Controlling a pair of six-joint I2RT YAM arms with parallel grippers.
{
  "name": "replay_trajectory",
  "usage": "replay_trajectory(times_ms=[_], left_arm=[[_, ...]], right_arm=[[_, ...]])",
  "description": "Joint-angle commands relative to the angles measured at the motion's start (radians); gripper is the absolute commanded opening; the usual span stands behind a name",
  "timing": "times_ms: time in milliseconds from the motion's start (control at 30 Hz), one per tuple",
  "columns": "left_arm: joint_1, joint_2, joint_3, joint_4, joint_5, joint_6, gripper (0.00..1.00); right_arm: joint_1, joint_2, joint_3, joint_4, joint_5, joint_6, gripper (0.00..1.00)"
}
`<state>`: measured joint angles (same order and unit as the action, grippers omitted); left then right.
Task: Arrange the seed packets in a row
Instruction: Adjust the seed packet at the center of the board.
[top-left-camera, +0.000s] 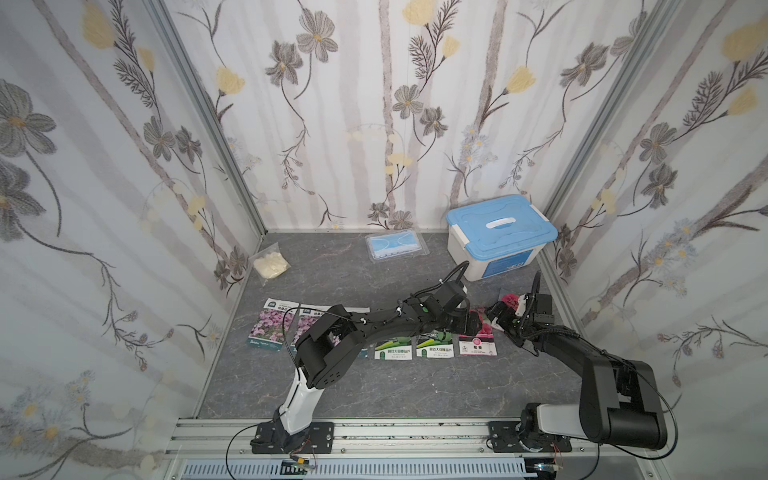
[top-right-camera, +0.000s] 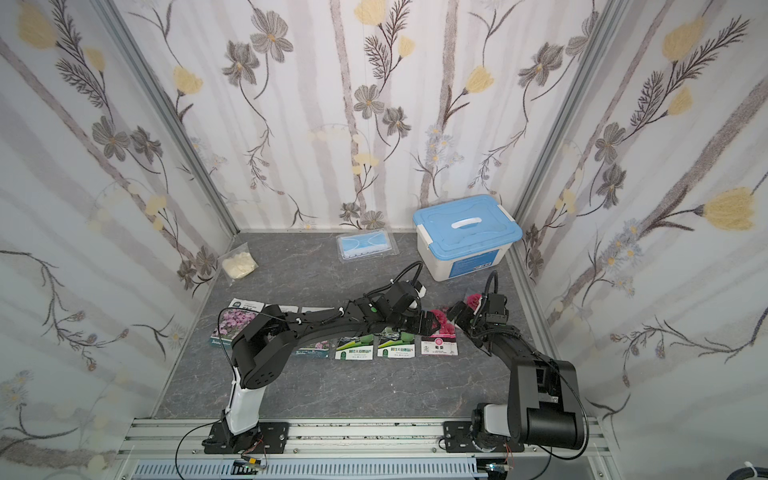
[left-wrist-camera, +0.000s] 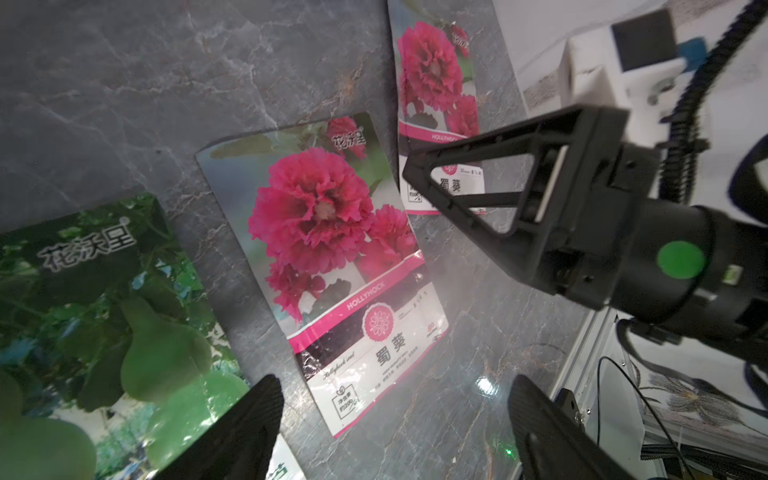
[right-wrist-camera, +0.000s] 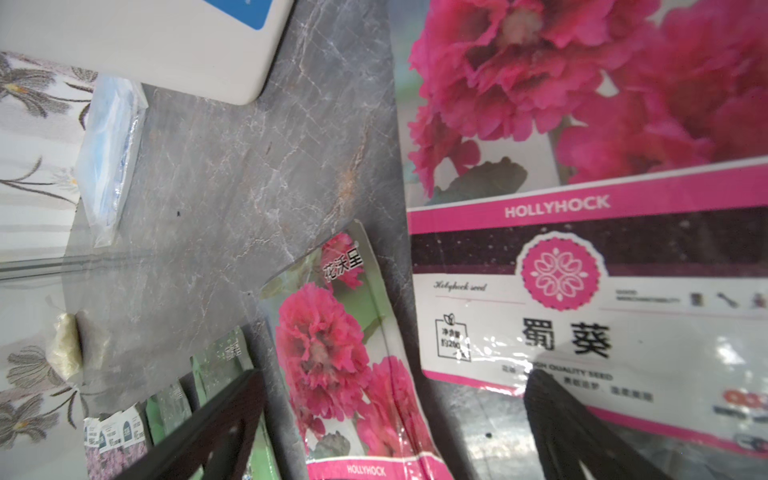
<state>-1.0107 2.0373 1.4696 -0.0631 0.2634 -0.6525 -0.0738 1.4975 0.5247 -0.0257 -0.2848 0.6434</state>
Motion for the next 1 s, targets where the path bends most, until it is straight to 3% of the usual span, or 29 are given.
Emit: replay_trajectory(times_ms=[0, 467, 967], left_arm=[[0.004, 0.005, 0.009, 0.023, 0.010, 0.022, 0.88], [0.004, 0.024, 0.006, 0.028, 0.021, 0.017, 0.88], [0.015, 0.014, -0.005, 0.012, 0.003, 0.013, 0.91]], right_arm=[[-0.011, -0.024, -0.011, -0.010, 0.039, -0.004, 1.00], [-0.046, -0.204, -0.018, -0.096, -0.012, -0.008, 1.00], [-0.045, 0.134, 0.161, -0.049, -0.007, -0.057, 1.00]])
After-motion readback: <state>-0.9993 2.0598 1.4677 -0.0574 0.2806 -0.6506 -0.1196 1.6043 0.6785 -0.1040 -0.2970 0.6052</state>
